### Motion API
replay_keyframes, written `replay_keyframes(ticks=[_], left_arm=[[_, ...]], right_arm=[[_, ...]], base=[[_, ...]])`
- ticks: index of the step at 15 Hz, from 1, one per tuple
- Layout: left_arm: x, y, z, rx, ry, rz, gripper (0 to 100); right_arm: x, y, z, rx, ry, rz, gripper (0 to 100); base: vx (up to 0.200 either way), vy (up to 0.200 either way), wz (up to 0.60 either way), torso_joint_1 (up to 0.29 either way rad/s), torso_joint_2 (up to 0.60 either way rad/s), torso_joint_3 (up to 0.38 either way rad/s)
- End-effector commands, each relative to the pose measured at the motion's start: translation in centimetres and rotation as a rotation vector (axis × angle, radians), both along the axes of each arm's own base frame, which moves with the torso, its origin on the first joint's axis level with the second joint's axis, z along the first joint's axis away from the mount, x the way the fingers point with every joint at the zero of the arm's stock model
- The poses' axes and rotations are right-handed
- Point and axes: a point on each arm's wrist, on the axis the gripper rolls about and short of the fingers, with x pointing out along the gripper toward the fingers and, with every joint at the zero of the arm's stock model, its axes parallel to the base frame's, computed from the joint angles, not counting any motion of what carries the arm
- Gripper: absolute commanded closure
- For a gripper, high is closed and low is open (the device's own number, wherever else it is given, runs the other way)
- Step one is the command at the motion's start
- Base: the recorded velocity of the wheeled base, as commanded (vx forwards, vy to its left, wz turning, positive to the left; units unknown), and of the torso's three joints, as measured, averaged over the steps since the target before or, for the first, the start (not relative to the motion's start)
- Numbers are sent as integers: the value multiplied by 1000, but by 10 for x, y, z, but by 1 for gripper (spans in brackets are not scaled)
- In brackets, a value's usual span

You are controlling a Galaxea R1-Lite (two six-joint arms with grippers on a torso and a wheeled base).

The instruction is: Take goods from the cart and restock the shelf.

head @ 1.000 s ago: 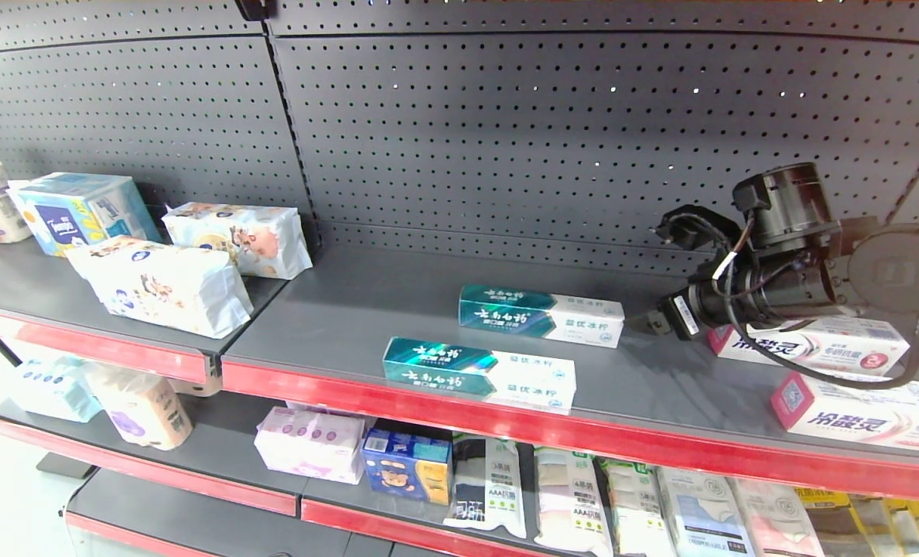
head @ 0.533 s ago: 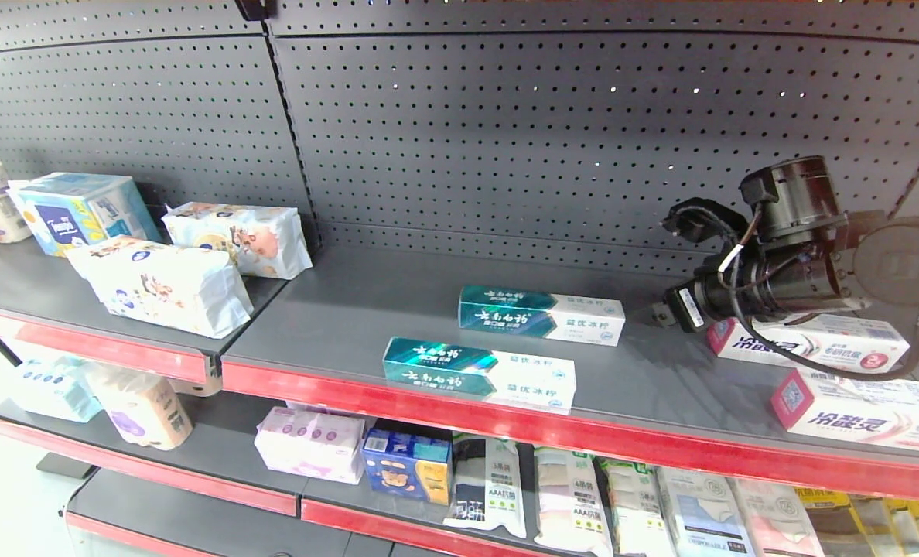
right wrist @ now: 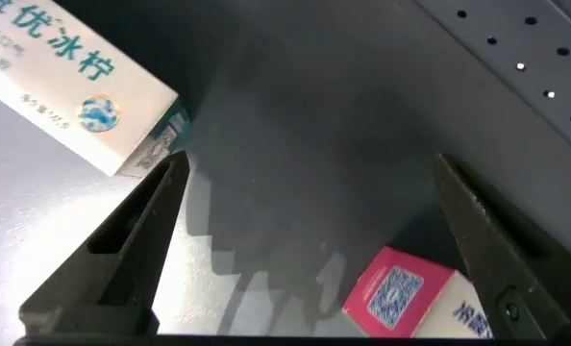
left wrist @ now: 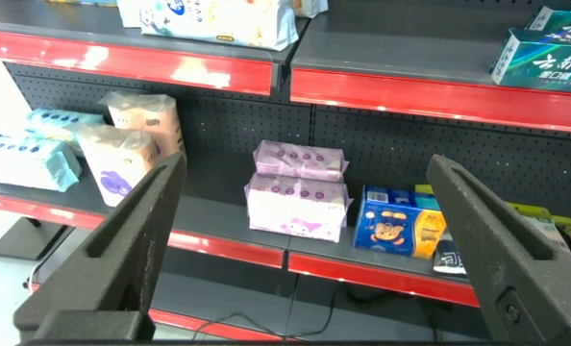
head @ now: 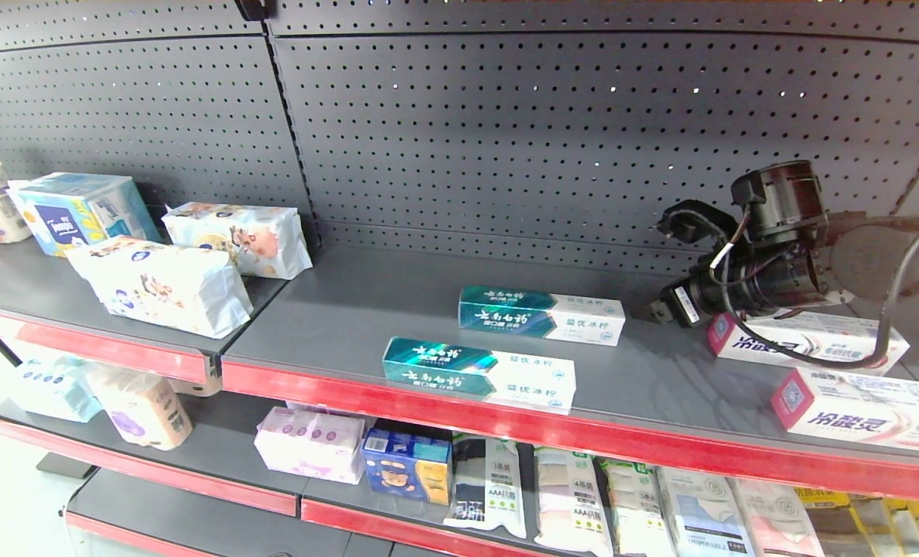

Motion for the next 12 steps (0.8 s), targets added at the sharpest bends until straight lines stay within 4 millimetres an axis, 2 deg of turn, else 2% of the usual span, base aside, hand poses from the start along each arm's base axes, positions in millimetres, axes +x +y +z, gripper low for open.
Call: replay_keyframes(ticks=[1,12], left_arm=[[0,0,0,0,0,1,0],[0,0,0,0,0,1,0]], right_arm=[[4,5,-4,-1,-2,14,0],[-1,26,-5,30,6,50,0]], base=[[0,0,0,0,0,0],[0,0,0,0,0,0]])
